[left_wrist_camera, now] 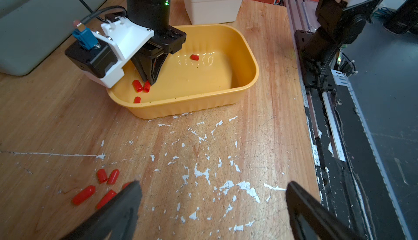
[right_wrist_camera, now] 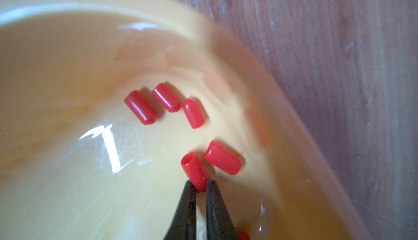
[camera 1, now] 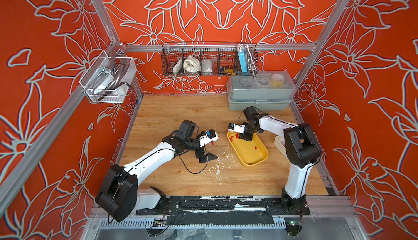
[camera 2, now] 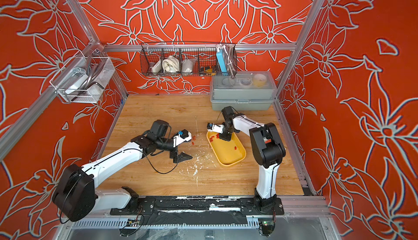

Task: Take the screw protection sleeves out of the storage box
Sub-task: Pick up the screw protection sleeve from the storage box.

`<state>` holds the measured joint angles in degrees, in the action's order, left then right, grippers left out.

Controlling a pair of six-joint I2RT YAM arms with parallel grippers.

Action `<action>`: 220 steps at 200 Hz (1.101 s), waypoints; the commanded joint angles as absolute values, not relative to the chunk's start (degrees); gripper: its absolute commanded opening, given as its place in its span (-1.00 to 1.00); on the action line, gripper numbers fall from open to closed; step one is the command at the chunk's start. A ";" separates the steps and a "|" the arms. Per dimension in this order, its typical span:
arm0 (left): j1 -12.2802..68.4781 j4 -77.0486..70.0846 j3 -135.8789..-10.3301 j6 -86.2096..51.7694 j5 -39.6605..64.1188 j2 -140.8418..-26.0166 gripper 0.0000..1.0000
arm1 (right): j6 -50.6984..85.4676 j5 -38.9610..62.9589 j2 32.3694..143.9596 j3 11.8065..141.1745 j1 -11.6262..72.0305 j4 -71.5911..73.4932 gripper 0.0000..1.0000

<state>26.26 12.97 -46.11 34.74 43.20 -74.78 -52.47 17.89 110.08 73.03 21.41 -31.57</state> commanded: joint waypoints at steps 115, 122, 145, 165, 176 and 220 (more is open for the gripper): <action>26.46 13.10 -46.32 35.55 43.60 -74.46 0.97 | -51.21 20.21 108.47 70.28 21.93 -34.03 -0.96; 26.50 13.10 -46.23 35.60 43.52 -74.36 0.97 | -50.86 20.19 107.95 69.99 21.95 -33.88 -0.99; 26.46 13.10 -46.23 35.68 43.33 -74.19 0.97 | -49.54 20.61 105.84 69.26 21.97 -33.66 -1.00; 26.46 13.18 -46.40 35.68 43.07 -74.12 0.97 | -48.58 20.65 104.12 68.59 21.97 -33.84 -1.00; 26.50 13.28 -46.40 35.68 42.98 -74.09 0.97 | -48.26 20.39 103.11 68.01 21.93 -33.66 -1.00; 26.46 13.27 -46.47 35.73 42.34 -73.86 0.97 | -47.00 21.00 100.68 66.19 21.96 -33.22 -1.00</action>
